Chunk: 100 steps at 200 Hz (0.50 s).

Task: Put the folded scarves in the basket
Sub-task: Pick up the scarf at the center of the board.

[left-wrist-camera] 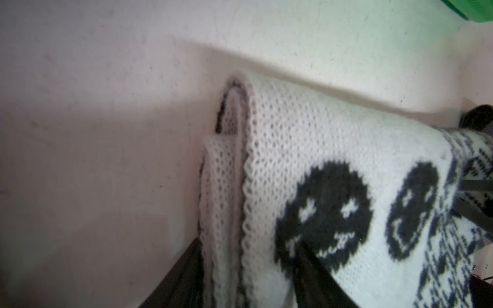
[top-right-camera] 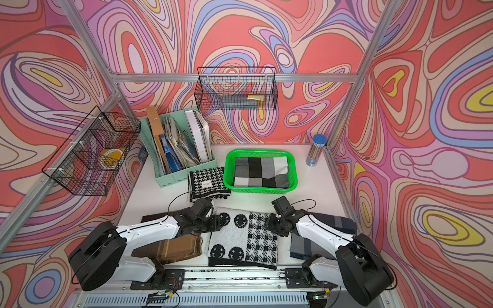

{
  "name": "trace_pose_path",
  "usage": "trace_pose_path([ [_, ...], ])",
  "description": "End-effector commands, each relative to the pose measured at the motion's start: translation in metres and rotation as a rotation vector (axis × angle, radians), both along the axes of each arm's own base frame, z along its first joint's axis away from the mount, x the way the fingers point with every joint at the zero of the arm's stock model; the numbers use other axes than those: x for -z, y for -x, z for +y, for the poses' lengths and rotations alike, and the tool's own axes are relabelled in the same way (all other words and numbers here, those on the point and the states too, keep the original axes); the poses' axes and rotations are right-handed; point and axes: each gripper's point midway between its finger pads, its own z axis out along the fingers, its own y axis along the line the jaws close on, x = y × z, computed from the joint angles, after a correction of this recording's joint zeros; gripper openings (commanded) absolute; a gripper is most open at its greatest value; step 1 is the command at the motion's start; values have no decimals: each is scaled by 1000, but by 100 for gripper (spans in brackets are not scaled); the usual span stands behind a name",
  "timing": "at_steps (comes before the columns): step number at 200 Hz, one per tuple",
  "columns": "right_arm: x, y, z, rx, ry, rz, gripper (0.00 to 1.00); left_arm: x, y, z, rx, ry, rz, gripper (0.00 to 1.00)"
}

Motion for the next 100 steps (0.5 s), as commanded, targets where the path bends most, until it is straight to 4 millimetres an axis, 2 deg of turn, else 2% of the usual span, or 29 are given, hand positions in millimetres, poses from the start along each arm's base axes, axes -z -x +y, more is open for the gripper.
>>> trace_pose_path([
  [1,1,2,5,-33,-4,-4,11,13,15,12,-7,-58,61,20],
  [9,-4,0,7,-44,-8,-18,0,7,13,12,-10,-53,47,6],
  [16,-11,-2,10,-58,-19,-40,0,-1,12,12,-14,-43,28,0],
  [31,-30,-8,17,-75,-54,-111,0,-24,8,10,-18,-3,-25,0],
  [57,-79,-20,21,-78,-115,-281,0,-81,-2,3,-12,107,-167,0],
  [77,-112,-32,13,-70,-68,-374,0,-121,-10,-3,-12,176,-262,0],
  [100,-150,-52,1,-54,42,-453,0,-155,-22,-13,4,212,-330,0],
])
